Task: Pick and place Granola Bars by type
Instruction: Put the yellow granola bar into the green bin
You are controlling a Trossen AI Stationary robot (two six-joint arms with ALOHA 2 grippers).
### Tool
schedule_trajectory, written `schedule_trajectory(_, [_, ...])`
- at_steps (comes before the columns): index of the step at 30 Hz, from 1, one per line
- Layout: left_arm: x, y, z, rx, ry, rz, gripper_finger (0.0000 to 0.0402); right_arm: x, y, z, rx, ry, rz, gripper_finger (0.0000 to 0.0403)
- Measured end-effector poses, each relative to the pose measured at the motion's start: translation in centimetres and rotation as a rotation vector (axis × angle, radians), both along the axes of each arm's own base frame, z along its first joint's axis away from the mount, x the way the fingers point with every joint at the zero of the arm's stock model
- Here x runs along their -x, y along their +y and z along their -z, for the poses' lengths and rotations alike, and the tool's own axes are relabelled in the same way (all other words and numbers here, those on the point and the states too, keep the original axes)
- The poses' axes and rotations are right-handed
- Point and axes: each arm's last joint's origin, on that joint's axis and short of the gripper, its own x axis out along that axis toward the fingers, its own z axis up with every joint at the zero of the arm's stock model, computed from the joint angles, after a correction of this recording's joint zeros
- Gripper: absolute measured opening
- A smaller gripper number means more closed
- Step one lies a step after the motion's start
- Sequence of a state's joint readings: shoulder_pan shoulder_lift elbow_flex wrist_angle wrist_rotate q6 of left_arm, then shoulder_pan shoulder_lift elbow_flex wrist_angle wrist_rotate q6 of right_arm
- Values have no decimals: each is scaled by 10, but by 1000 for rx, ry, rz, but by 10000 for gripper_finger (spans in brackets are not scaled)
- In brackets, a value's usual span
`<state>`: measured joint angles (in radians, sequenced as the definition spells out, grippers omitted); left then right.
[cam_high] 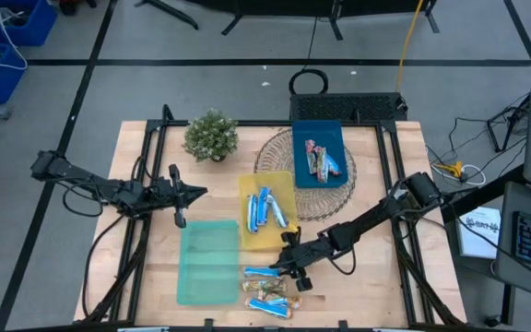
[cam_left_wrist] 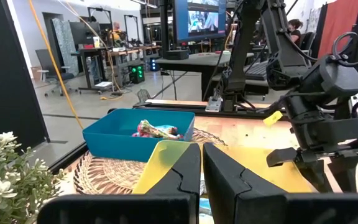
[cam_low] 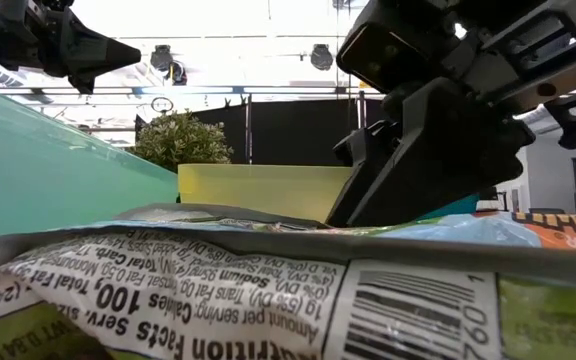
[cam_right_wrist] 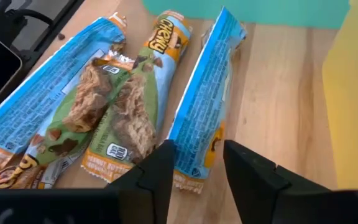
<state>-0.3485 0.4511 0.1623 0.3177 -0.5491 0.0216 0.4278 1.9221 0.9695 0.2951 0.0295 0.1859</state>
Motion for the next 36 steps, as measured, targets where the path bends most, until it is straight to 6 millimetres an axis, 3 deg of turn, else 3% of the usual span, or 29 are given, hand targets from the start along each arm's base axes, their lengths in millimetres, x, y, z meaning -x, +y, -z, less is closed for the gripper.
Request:
schedule_trajectory(17, [0, 0, 0, 0, 0, 0, 26, -2, 4, 1, -37, -28, -28, 87])
schedule_trajectory(24, [0, 0, 0, 0, 0, 0, 26, -5, 5, 9, -54, -36, -92, 9])
schedule_trajectory(36, [0, 0, 0, 0, 0, 0, 26, -11, 9, 3, -27, -39, -144, 0])
